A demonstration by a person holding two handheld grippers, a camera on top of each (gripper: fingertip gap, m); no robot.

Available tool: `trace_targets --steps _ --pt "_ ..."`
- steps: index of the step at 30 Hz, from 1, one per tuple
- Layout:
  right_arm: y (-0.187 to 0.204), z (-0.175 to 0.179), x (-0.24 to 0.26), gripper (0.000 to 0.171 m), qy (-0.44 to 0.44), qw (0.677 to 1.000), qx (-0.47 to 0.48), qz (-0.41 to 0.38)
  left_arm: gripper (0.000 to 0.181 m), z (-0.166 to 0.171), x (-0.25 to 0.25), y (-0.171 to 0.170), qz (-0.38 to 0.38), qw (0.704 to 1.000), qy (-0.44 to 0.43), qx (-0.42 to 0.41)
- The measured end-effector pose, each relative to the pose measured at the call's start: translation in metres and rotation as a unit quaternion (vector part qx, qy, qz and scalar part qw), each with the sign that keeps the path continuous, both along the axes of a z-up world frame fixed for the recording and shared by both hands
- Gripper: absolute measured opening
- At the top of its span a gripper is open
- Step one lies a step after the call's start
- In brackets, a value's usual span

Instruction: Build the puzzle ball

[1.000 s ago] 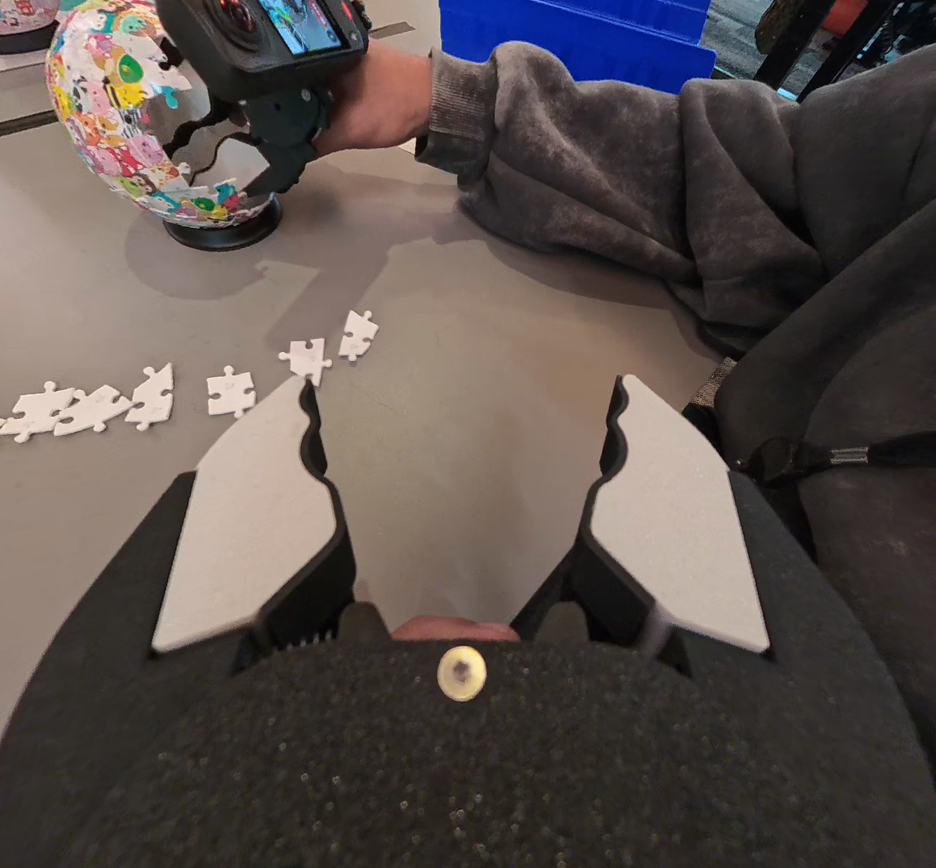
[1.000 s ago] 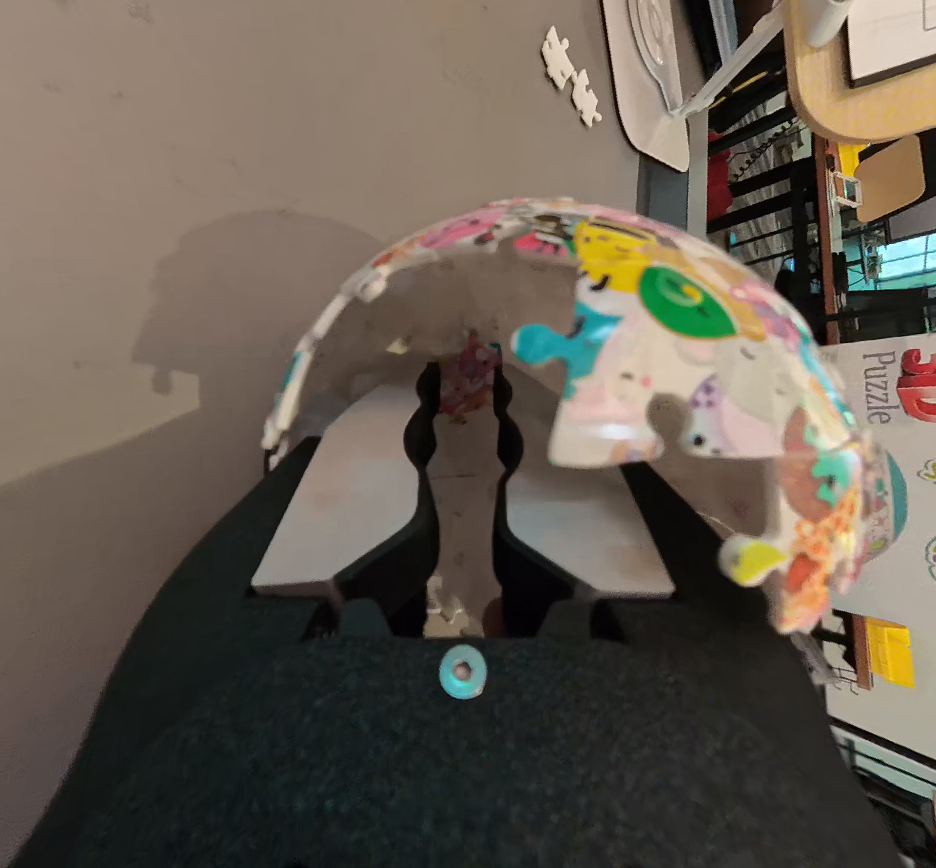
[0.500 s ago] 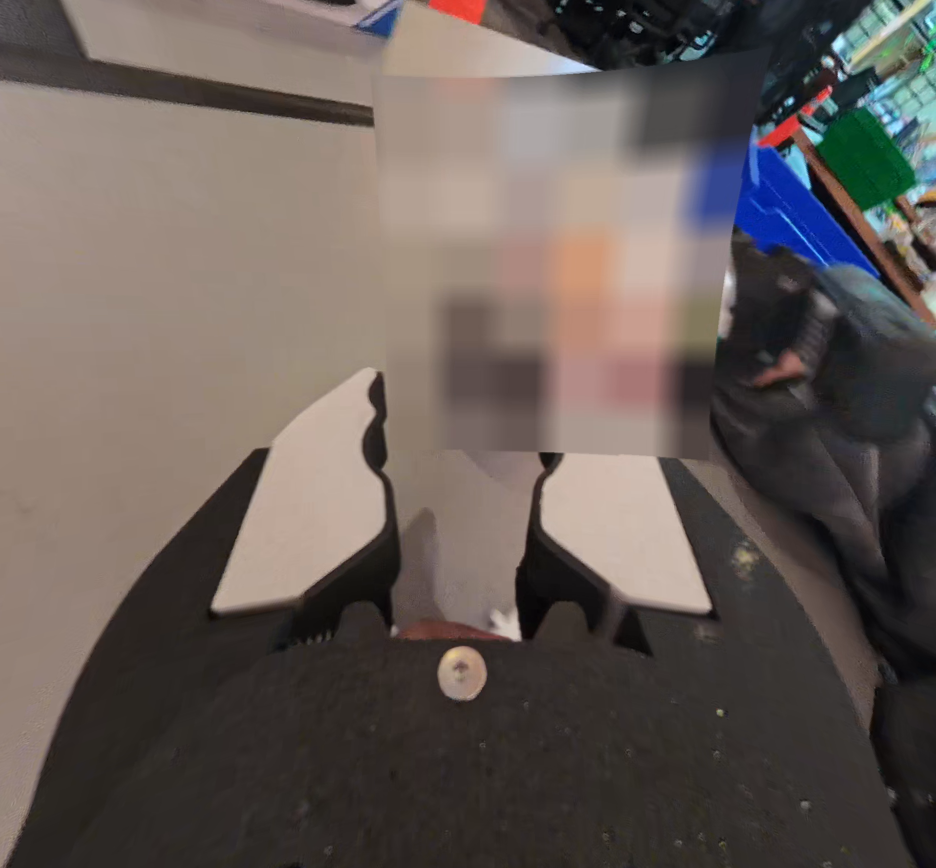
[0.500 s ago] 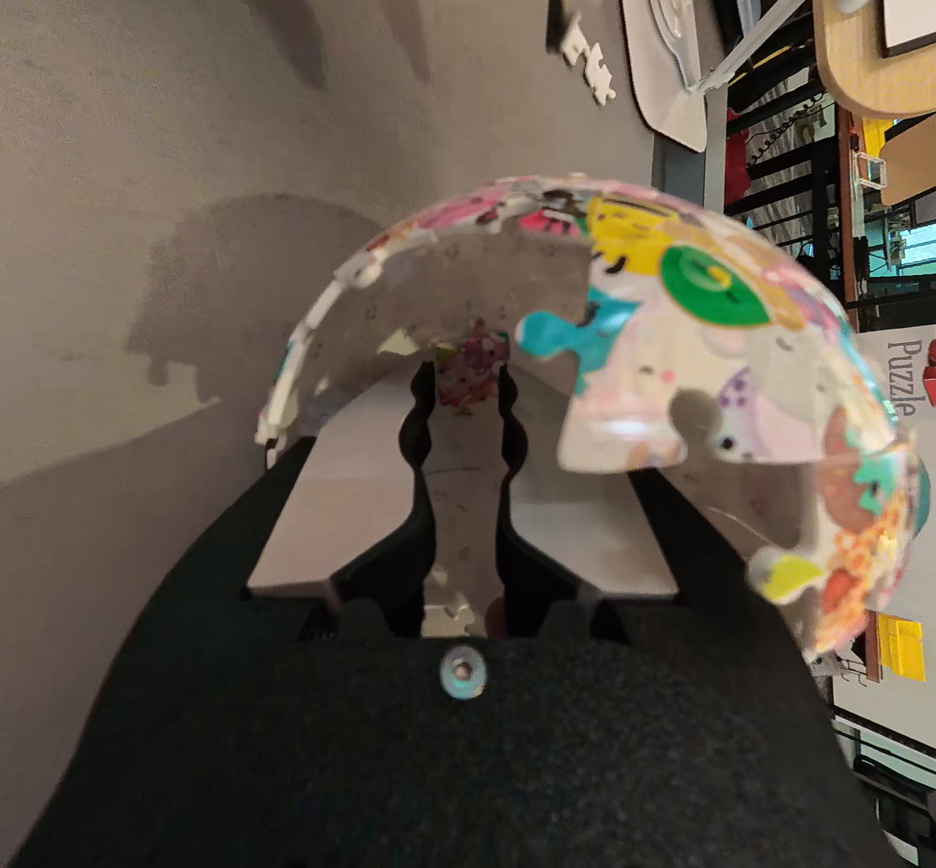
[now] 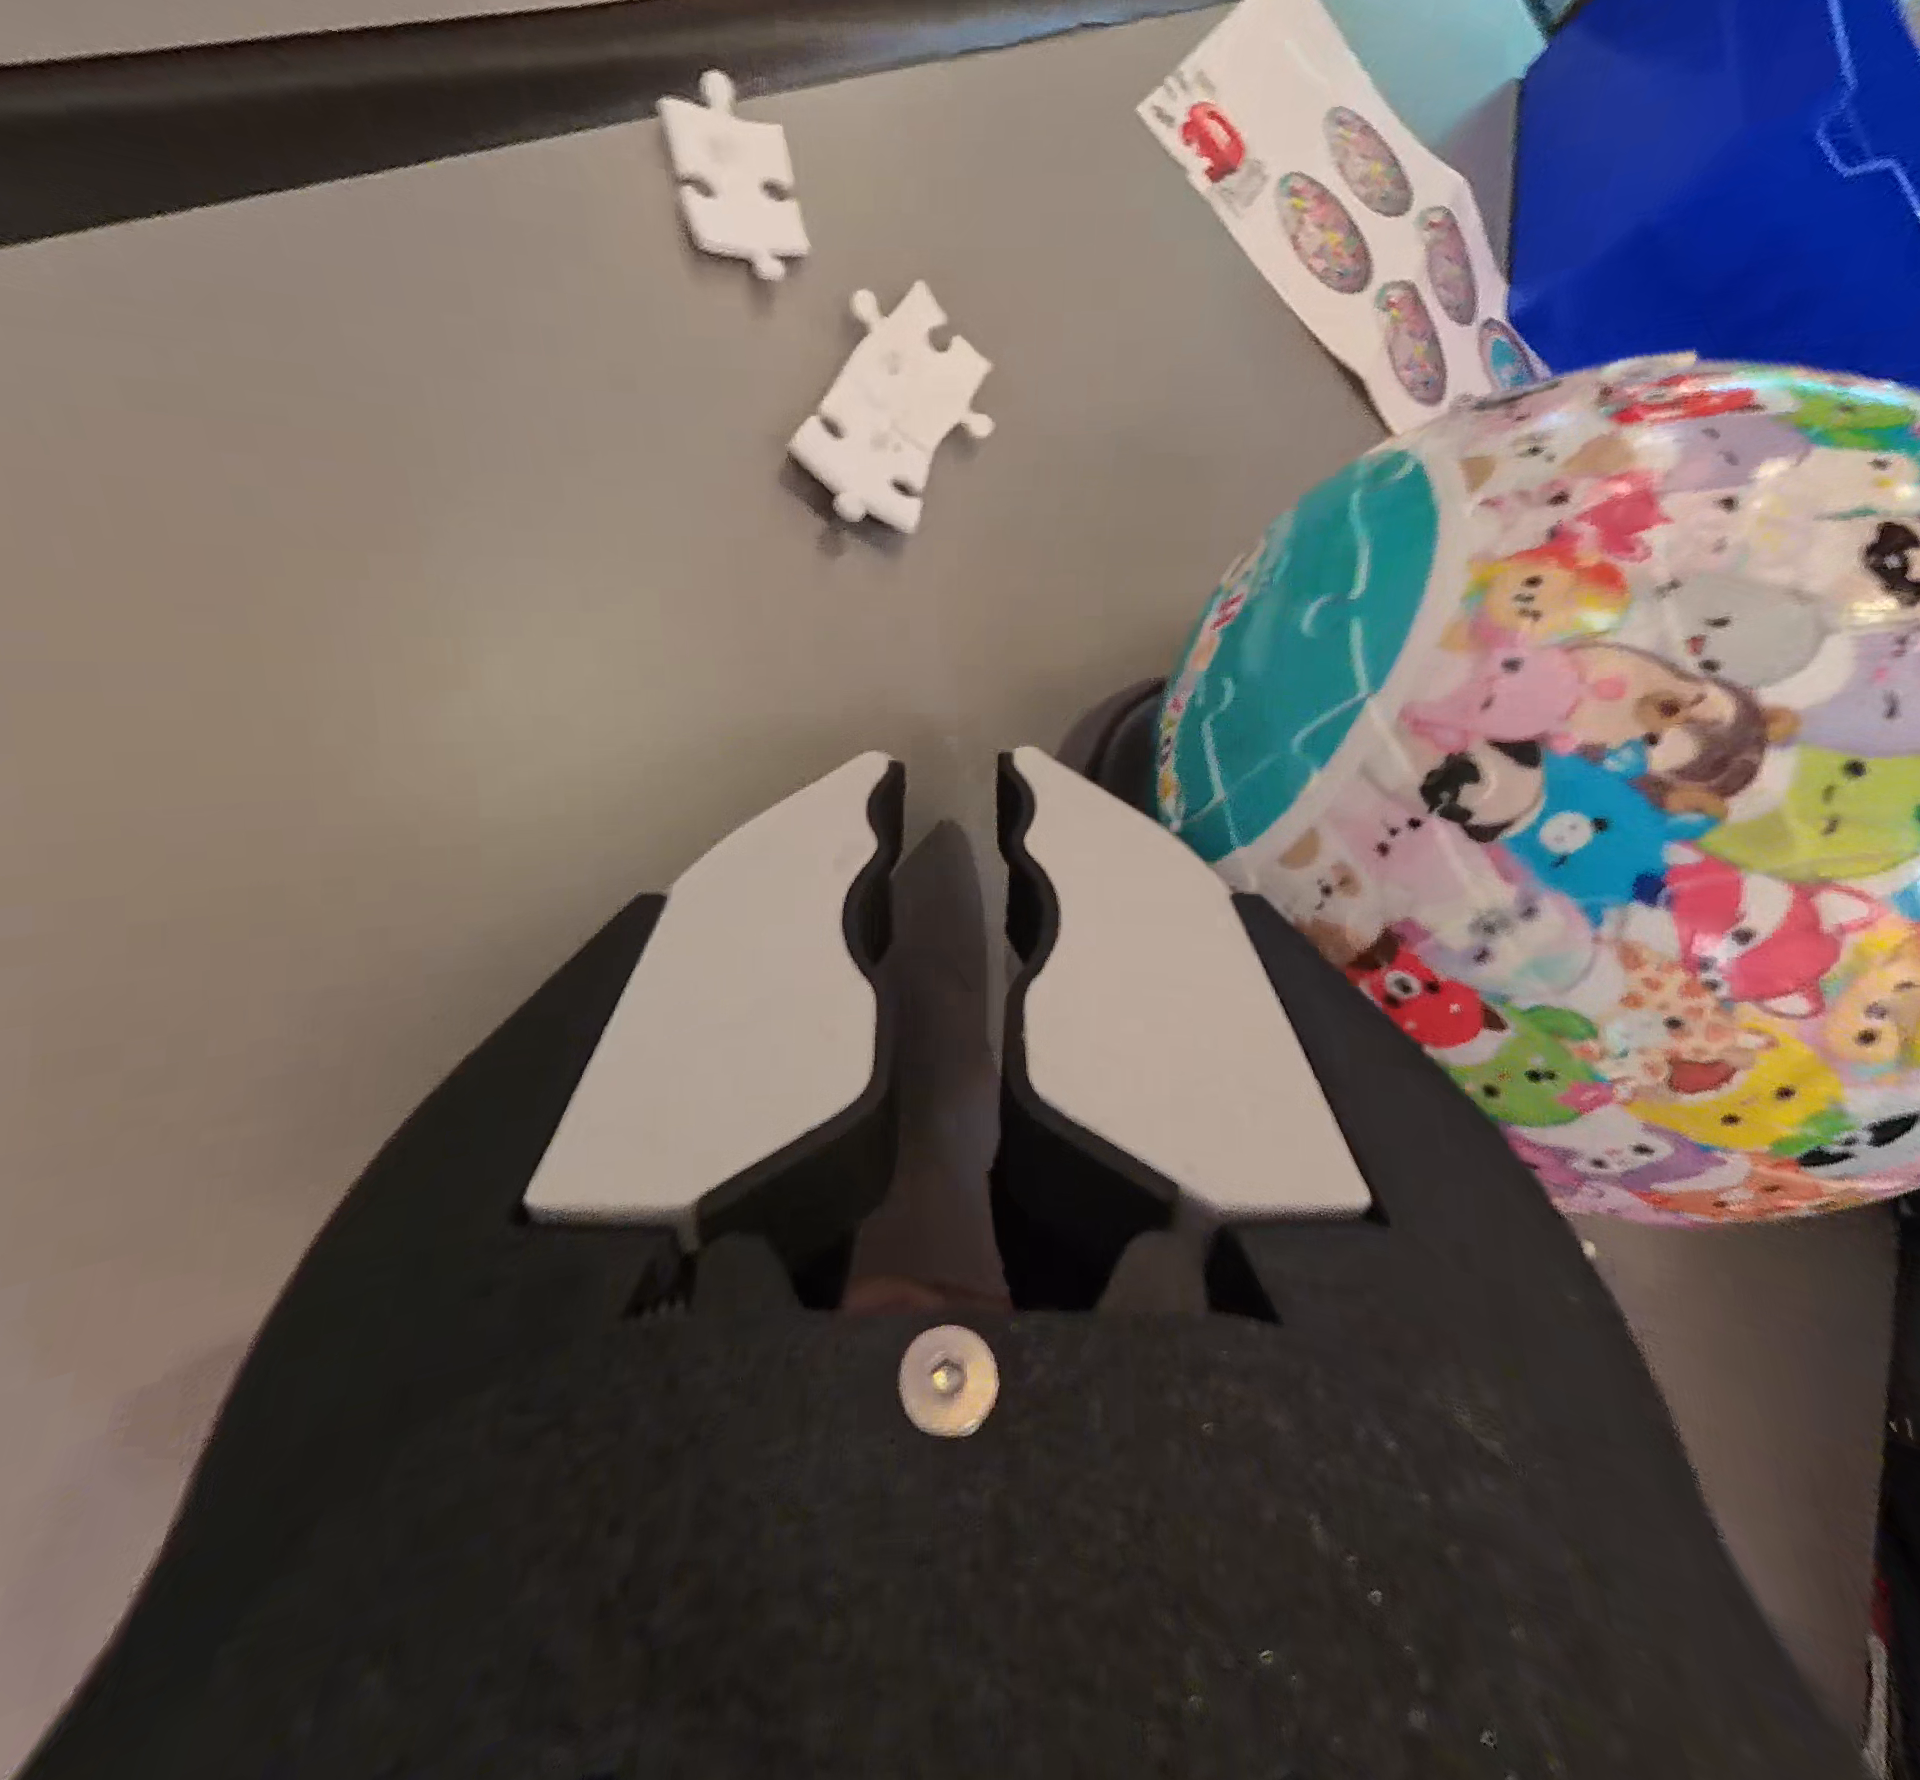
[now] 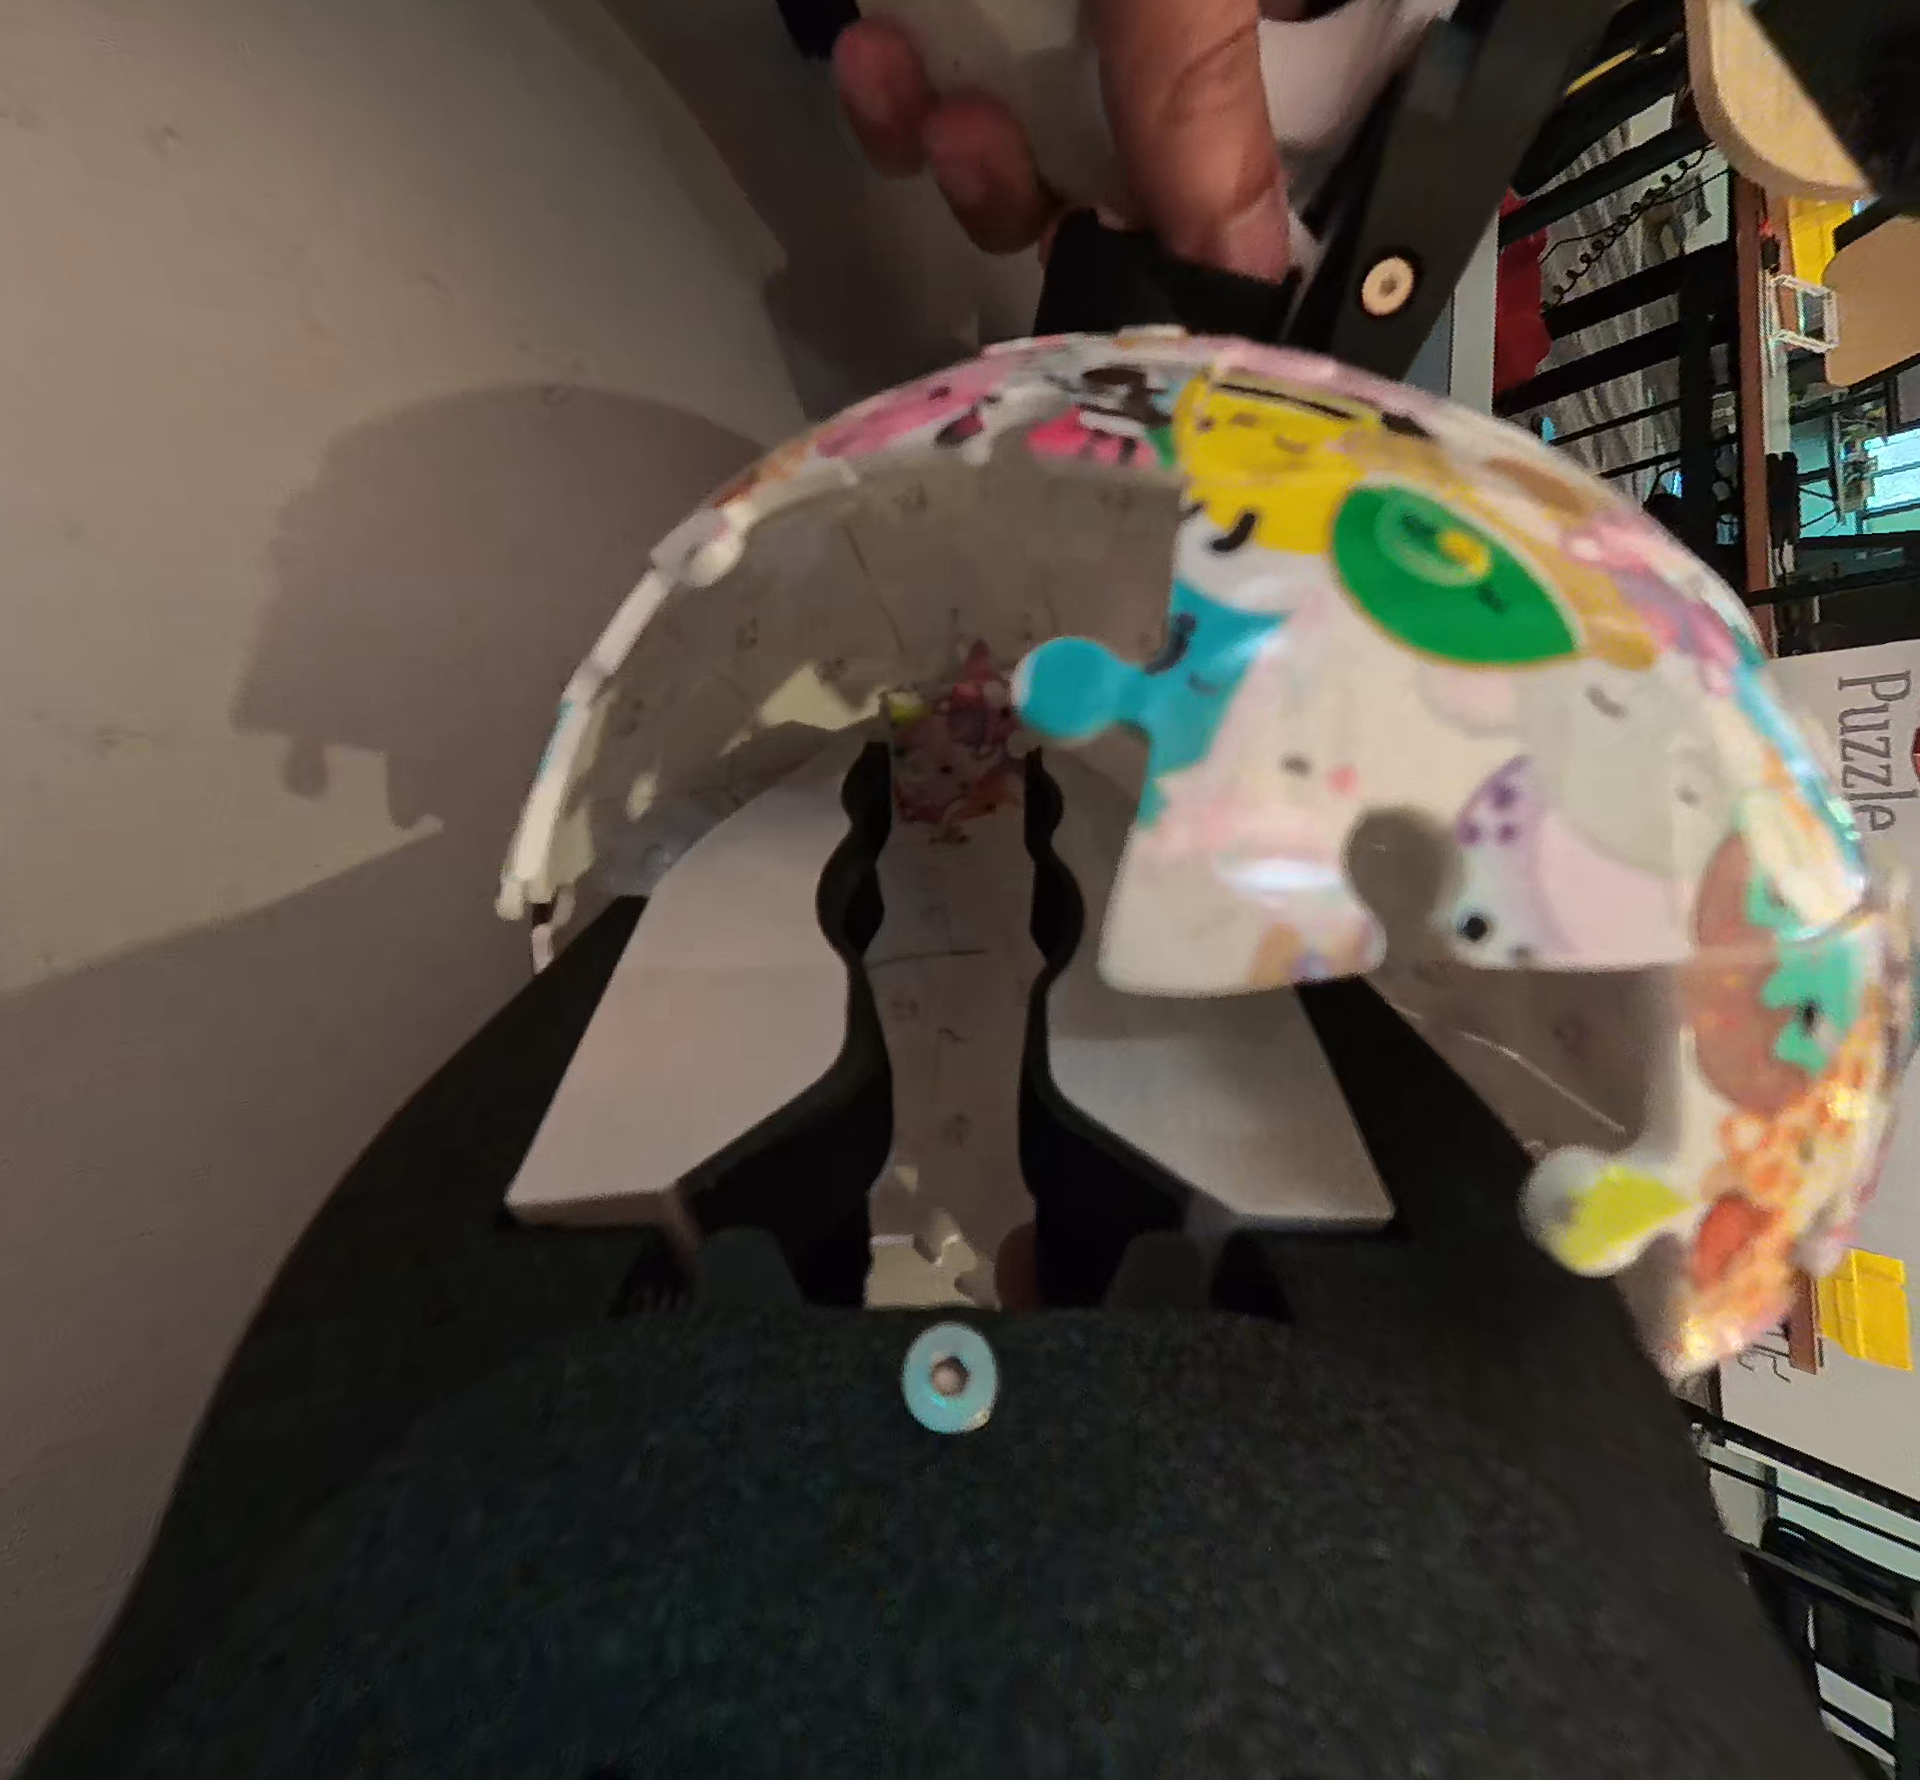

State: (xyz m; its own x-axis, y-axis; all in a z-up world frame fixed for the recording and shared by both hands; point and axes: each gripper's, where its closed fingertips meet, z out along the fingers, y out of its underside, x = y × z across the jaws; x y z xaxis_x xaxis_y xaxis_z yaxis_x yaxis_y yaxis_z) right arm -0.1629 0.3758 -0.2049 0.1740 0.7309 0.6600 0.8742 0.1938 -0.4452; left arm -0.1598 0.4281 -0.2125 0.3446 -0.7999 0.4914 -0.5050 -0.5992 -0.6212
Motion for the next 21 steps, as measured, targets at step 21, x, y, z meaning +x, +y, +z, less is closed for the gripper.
trace_targets --steps 21 --pt "0.006 -0.0014 0.0021 0.011 -0.025 0.999 0.019 0.009 0.011 -0.0028 0.004 -0.007 -0.021 1.0 0.006 -0.002"
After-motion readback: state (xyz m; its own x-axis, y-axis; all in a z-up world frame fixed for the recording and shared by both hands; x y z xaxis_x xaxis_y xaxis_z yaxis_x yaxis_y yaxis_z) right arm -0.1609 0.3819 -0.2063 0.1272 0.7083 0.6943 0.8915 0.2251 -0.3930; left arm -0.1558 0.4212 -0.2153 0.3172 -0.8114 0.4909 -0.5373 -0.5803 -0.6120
